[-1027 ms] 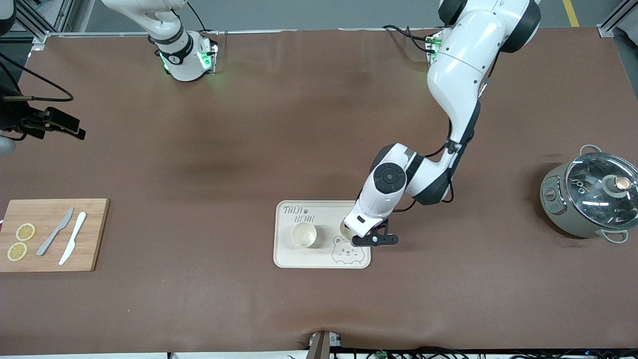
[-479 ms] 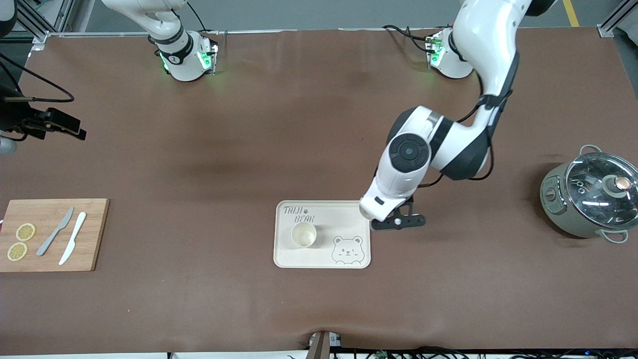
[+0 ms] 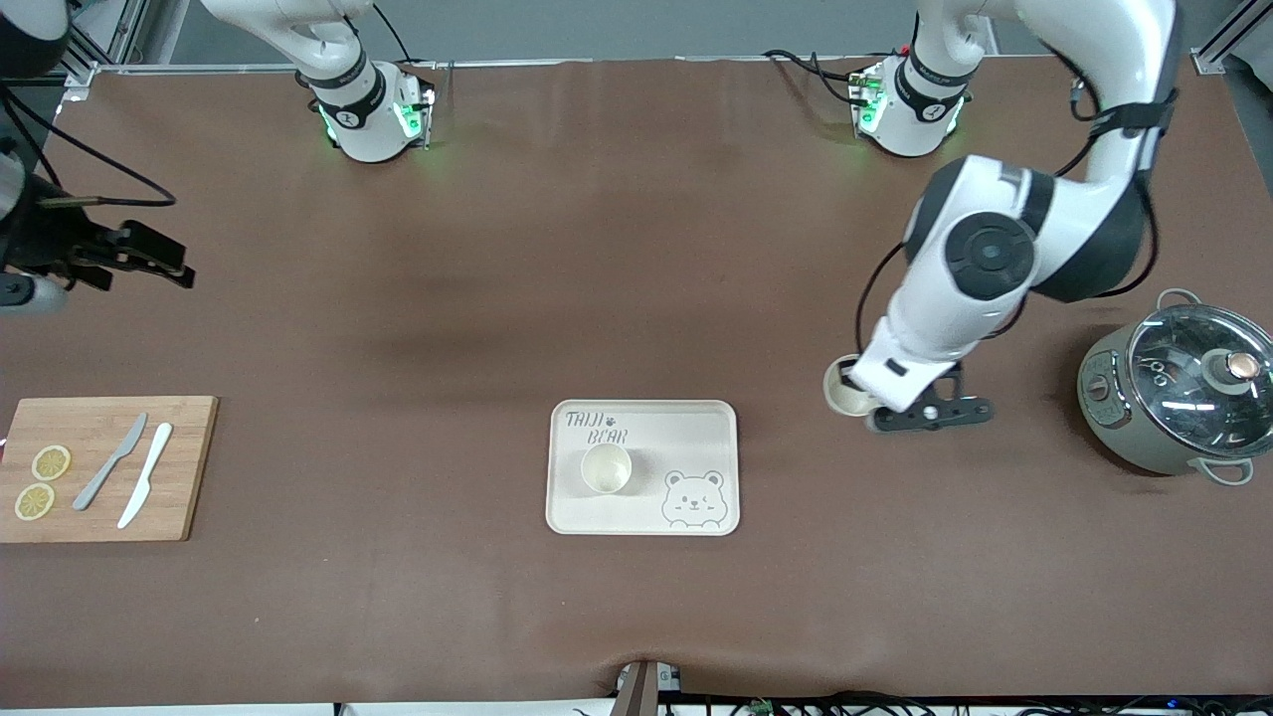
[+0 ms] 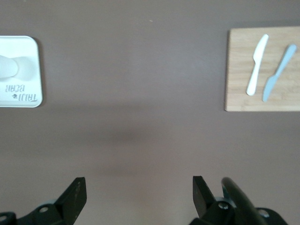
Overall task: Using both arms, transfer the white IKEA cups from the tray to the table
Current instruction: 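Lift the cup with the left gripper toward the steel pot, then hold the cup with the left gripper while the right gripper reaches the tray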
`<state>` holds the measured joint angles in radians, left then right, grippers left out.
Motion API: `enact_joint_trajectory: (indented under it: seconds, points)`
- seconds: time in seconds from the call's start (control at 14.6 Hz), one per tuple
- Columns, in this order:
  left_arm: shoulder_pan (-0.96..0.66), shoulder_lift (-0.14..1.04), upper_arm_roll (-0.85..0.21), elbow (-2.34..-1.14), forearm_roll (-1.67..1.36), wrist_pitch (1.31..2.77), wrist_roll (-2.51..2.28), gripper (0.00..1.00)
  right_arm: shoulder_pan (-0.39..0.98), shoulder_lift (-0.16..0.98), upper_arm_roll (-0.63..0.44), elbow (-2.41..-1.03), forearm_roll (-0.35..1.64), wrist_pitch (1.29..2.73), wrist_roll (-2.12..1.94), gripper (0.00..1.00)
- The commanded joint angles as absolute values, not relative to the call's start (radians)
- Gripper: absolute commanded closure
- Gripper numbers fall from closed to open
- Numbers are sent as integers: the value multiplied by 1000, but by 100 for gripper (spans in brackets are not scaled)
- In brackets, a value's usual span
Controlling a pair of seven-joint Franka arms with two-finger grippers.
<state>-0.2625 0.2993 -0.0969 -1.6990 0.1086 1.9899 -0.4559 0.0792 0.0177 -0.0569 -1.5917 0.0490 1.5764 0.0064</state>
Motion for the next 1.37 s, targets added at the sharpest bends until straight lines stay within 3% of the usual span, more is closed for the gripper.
enact_joint_trajectory:
  seconds: [0.0, 0.21, 0.55, 0.82, 1.3]
  points:
    - [-180, 143, -106, -1918, 74, 2107, -361, 100, 156, 41, -61, -1540, 41, 1578, 122, 0]
    - [-83, 45, -107, -2064, 11, 2175, -191, 100, 266, 92, -61, -1532, 40, 1606, 311, 0]
    - [9, -52, -106, -2222, -25, 2206, 18, 100, 386, 224, -61, -1502, 43, 1768, 547, 0]
    - [18, -92, -106, -2385, -34, 2370, 75, 100, 417, 281, -60, -1497, 76, 1894, 620, 0]
    - [23, -90, -106, -2486, -37, 2476, 137, 100, 528, 483, -64, -1352, 94, 2029, 830, 0]
